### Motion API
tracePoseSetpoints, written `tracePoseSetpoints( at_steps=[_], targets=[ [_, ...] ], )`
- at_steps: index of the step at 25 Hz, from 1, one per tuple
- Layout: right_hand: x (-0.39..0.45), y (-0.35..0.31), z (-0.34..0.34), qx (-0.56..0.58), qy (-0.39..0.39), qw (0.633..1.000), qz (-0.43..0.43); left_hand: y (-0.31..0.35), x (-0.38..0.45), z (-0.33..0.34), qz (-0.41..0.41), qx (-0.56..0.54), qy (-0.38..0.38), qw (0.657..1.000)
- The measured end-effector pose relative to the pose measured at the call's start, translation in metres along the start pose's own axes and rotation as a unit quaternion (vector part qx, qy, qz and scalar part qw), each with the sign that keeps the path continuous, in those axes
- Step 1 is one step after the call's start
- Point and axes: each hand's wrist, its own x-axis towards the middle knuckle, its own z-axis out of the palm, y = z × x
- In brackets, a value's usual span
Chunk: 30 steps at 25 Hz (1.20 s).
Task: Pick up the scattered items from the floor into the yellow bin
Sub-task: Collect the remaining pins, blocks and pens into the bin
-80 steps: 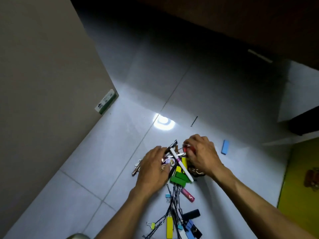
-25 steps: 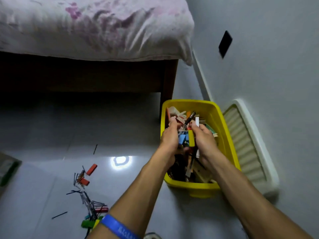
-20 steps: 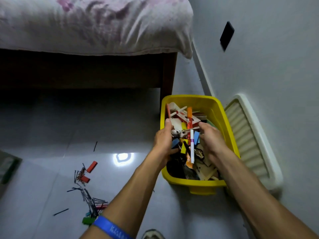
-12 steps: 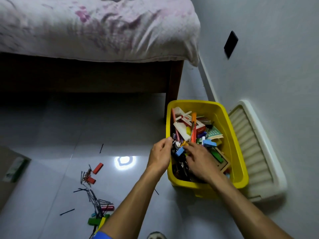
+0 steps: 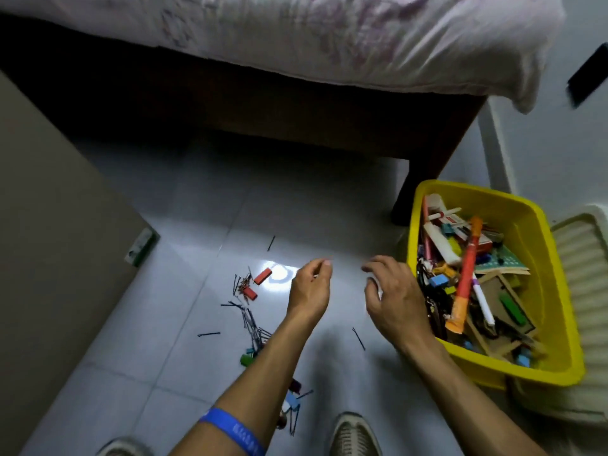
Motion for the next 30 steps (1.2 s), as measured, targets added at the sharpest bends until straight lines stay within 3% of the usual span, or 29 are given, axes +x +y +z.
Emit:
tracePoseSetpoints(
  at_steps=[2,3,6,7,9,13,17,19,23,28,30],
  targets=[
    [-0.005,-0.014,0.035,0.039,-0.078,0.996,0.032,-0.033,0.012,-0.034,-0.03,0.008,0.032,0.999],
    [-0.008,-0.01,0.056,0.04,-0.129,0.987,0.089,-0.051,0.021,-0.049,-0.046,0.005,0.049,0.998],
    [-0.031,0.023,0.113,-0.051,-0.261,0.914,0.307,-0.102,0.037,-0.082,-0.091,0.017,0.092,0.991],
    [-0.04,0.029,0.127,-0.07,-0.275,0.894,0.347,-0.116,0.041,-0.089,-0.112,0.014,0.1,0.989],
    [-0.053,0.026,0.155,-0.033,-0.245,0.899,0.363,-0.139,0.045,-0.099,-0.13,0.015,0.109,0.985],
    [-0.039,-0.033,0.21,0.071,-0.289,0.939,0.176,-0.16,0.057,-0.122,-0.138,0.017,0.141,0.98],
    [0.063,-0.064,0.246,0.078,-0.178,0.978,0.074,-0.174,0.061,-0.162,-0.166,0.073,0.21,0.961],
    [0.121,-0.066,0.26,0.014,-0.193,0.98,0.041,-0.186,0.058,-0.179,-0.163,0.13,0.211,0.955],
    [0.153,-0.079,0.288,-0.104,-0.298,0.947,-0.056,-0.19,0.086,-0.188,-0.07,0.241,0.11,0.962],
    [0.069,-0.088,0.278,0.032,-0.327,0.932,-0.155,-0.18,0.112,-0.159,0.022,0.374,-0.047,0.926],
    [0.082,-0.08,0.279,0.013,-0.274,0.951,-0.146,-0.187,0.1,-0.157,0.068,0.379,-0.057,0.921]
  ],
)
